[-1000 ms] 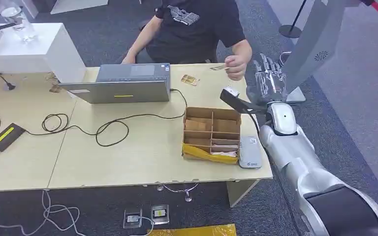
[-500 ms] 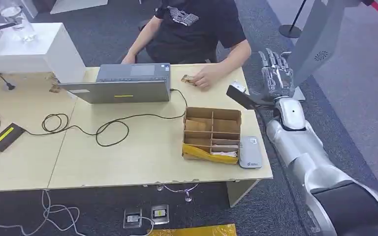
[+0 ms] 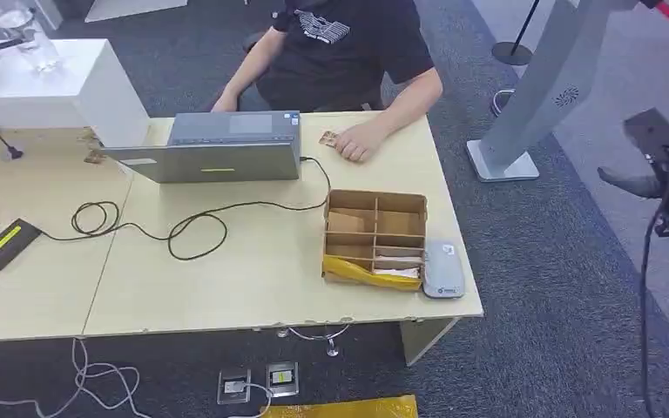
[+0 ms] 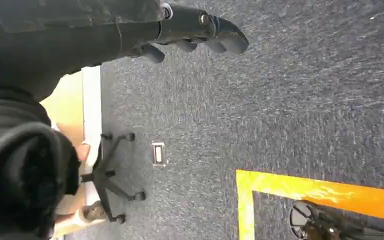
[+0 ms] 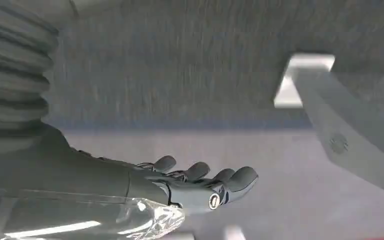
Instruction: Pass the card to the sensor for recognition and then transmit it.
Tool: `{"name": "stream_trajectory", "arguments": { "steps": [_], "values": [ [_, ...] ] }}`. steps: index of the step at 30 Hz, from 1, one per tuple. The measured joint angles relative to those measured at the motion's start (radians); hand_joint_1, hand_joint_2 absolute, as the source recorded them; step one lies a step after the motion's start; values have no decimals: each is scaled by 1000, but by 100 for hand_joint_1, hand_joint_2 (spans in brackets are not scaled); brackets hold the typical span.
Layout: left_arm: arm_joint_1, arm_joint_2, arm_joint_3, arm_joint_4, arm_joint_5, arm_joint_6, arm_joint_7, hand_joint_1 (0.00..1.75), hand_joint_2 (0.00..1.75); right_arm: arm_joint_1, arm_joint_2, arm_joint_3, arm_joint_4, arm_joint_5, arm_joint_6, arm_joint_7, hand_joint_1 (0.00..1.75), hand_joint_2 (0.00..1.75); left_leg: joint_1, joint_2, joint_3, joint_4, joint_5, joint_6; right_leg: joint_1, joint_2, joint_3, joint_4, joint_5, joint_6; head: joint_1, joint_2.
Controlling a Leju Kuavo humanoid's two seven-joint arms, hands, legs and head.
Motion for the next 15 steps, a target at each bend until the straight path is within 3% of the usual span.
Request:
{"name": "stream_trajectory", "arguments": {
  "steps": [4,9,15],
  "values": [
    [-5,-7,0,0,32,14,0,0,0,95,-93,-136,19,-158,29,-34,0,0,1,-1,1,0,-2,1,2,-2,3,-1,-1,0,0,0],
    [-3,-18,1,0,77,45,0,0,0,312,-180,-316,46,-319,-66,-43,0,0,4,-3,2,0,-4,1,5,-4,5,-2,-3,0,1,0],
    [-3,-29,4,0,115,56,12,0,0,670,-179,-539,90,-532,-194,-2,0,0,6,-6,2,-1,-7,0,6,-9,8,-2,-8,0,1,0]
  ]
}}
